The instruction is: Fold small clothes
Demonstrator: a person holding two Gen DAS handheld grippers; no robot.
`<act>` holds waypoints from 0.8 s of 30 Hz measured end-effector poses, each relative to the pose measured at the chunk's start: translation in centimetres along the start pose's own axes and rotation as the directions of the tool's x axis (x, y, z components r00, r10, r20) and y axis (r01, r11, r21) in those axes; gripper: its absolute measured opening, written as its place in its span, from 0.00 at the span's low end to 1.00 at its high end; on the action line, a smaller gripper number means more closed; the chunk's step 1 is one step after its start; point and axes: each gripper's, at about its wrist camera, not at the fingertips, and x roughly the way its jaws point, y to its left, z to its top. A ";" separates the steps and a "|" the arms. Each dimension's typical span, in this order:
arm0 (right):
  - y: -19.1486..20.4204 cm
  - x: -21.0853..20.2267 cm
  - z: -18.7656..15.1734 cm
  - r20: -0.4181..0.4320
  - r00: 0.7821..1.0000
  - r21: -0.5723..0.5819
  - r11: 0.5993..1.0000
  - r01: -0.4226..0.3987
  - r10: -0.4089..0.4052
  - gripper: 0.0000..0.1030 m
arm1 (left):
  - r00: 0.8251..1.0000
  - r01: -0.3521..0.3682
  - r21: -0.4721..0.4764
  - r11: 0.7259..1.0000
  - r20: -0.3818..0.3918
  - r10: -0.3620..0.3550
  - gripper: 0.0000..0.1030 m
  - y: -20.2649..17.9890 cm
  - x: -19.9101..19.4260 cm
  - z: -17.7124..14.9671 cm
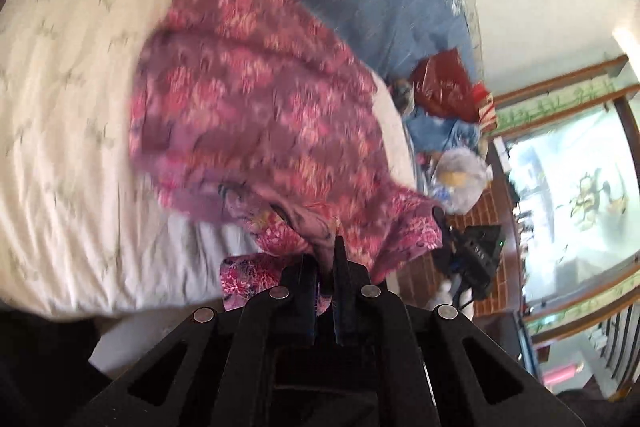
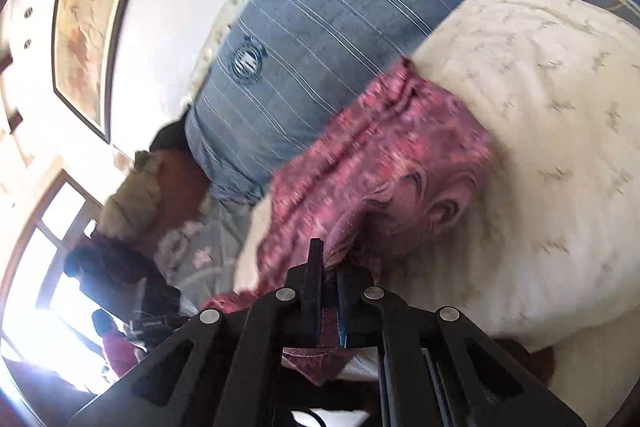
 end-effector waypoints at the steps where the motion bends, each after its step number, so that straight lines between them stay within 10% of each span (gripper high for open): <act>1: 0.0 0.3 0.4 0.009 1.000 0.008 1.000 -0.015 0.014 0.05 | 1.000 0.005 -0.010 1.000 0.014 -0.005 0.04 0.1 0.0 0.7; 24: -5.8 17.2 13.6 0.063 0.998 0.222 0.975 -0.019 0.006 0.05 | 0.959 -0.030 -0.349 0.937 0.254 0.126 0.03 7.9 3.5 21.1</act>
